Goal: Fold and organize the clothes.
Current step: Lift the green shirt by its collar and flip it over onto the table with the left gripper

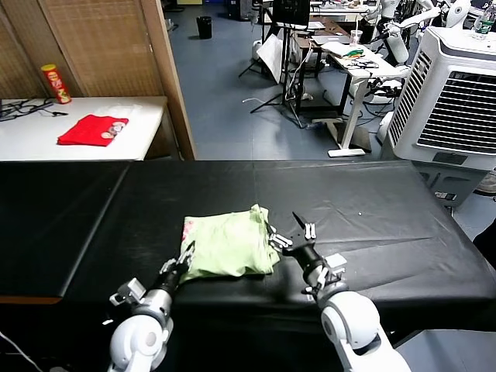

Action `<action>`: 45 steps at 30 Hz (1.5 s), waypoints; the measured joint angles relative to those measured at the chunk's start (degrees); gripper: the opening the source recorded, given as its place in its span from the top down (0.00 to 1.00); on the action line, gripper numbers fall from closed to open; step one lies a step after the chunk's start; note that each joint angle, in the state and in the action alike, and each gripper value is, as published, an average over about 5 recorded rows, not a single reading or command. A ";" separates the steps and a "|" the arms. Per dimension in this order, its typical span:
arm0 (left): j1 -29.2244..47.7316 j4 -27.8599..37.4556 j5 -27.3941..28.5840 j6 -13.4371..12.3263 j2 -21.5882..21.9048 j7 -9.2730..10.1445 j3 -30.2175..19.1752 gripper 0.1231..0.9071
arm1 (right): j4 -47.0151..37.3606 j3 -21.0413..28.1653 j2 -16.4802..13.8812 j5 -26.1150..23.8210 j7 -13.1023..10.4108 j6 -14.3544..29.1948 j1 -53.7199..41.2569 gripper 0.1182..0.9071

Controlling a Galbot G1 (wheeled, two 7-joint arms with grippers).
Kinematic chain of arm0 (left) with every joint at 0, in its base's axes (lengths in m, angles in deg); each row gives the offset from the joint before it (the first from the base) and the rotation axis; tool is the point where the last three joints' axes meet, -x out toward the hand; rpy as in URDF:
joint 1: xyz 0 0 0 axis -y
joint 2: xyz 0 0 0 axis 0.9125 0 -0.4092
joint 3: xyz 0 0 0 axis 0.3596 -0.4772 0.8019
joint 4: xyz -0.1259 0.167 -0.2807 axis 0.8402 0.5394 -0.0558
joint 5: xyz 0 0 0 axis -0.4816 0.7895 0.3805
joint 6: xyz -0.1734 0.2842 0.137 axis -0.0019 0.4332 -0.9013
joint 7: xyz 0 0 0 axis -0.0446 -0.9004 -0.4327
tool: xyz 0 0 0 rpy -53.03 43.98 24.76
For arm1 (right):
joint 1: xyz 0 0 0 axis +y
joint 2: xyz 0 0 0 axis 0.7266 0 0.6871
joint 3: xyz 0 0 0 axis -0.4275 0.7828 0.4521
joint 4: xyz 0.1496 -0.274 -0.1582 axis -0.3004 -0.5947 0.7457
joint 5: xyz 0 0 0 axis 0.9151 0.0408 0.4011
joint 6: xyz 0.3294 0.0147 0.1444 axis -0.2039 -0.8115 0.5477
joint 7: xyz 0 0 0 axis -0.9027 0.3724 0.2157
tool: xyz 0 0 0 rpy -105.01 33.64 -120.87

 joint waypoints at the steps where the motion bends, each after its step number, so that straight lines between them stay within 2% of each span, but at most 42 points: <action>1: 0.11 -0.04 -0.04 0.13 0.00 0.09 0.00 0.74 | 0.04 -0.03 0.04 -0.03 -0.06 0.00 0.08 0.14; 4: 0.66 -0.28 0.27 0.83 0.04 0.83 -0.05 0.94 | 0.14 -0.28 0.30 -0.24 -0.37 0.00 0.41 0.14; 6: 1.14 -0.56 1.32 1.57 0.25 1.56 -0.04 0.97 | 0.18 -0.61 0.56 -0.75 -0.77 -0.14 0.69 0.14; 11: 2.32 -1.85 6.96 4.93 1.96 2.58 0.75 0.97 | -0.24 -1.79 1.28 -4.02 -2.21 -0.98 1.57 0.14; 14: 3.08 -2.78 10.43 7.16 4.74 2.90 1.59 0.97 | -0.68 -2.56 1.73 -6.26 -2.47 -1.06 2.27 0.14; 20: 3.04 -3.16 13.94 8.74 14.96 2.23 3.89 0.97 | -0.93 -3.46 2.45 -8.13 -2.62 -1.07 3.49 0.14; 28: 0.98 -2.72 17.10 8.51 31.83 0.38 8.59 0.97 | -1.47 -3.58 2.95 -8.62 -2.69 -1.20 4.00 0.14; 33: -0.23 -4.47 21.08 9.50 39.77 1.24 12.23 0.97 | -1.56 -3.60 3.29 -8.73 -2.71 -1.27 4.08 0.14; 38: -0.17 -9.05 22.45 12.08 41.45 3.98 12.11 0.97 | -1.23 -4.34 3.70 -9.21 -2.65 -1.21 4.97 0.14; 42: 0.37 -13.10 19.43 13.24 39.56 6.28 9.09 0.97 | -0.62 -5.34 4.06 -9.51 -2.51 -0.94 5.95 0.14; 45: 1.77 -14.96 15.61 12.83 36.77 8.08 5.12 0.97 | 0.05 -6.50 4.36 -9.56 -2.41 -0.75 6.99 0.14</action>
